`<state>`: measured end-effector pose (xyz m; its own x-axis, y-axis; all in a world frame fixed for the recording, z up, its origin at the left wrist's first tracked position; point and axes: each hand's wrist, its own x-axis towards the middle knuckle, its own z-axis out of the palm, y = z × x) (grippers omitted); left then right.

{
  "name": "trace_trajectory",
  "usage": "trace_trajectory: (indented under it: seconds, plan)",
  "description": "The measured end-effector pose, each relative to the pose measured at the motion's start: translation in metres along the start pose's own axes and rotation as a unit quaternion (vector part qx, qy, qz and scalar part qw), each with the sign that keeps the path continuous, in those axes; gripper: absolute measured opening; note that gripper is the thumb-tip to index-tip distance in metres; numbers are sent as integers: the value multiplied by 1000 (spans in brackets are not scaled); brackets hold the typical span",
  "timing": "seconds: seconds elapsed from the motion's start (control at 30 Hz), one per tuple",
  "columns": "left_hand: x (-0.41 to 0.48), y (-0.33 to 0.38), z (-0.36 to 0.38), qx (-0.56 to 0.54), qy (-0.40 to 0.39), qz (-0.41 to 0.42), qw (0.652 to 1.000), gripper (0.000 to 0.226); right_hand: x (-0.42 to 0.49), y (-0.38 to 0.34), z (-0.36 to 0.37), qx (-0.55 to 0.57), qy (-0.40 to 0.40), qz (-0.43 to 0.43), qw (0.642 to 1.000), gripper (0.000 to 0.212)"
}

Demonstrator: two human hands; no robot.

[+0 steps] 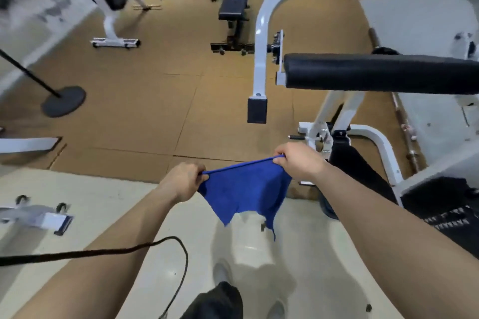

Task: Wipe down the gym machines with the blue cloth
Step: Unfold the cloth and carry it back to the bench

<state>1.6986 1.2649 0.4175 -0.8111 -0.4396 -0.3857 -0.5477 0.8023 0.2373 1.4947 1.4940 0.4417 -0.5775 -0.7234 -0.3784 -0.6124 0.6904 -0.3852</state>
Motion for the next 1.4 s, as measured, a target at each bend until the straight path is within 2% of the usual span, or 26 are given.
trace_trajectory:
  seconds: [0.13, 0.27, 0.4, 0.7, 0.83, 1.07, 1.4]
  plan:
    - [-12, -70, -22, -43, 40, -59, 996, 20, 47, -71, 5, -46, -26, -64, 997, 31]
    - [-3, -142, -52, -62, 60, -90, 992, 24, 105, -145, 4, -116, -42, -109, 986, 26]
    - [24, -211, -91, -80, 61, -87, 991, 32, 169, -213, 0, -141, -62, -107, 982, 23]
    - [122, -326, -182, -56, 46, -53, 996, 16, 290, -312, -29, -145, -66, -81, 984, 18]
    - [194, -356, -213, -37, 44, -25, 998, 10, 351, -326, -45, -152, -63, -74, 984, 15]
    - [361, -378, -277, 12, 23, 7, 1000, 11, 502, -310, -88, -134, -46, -62, 988, 18]
    - [627, -360, -406, 22, 8, 57, 998, 12, 739, -267, -227, -53, -36, 2, 998, 14]
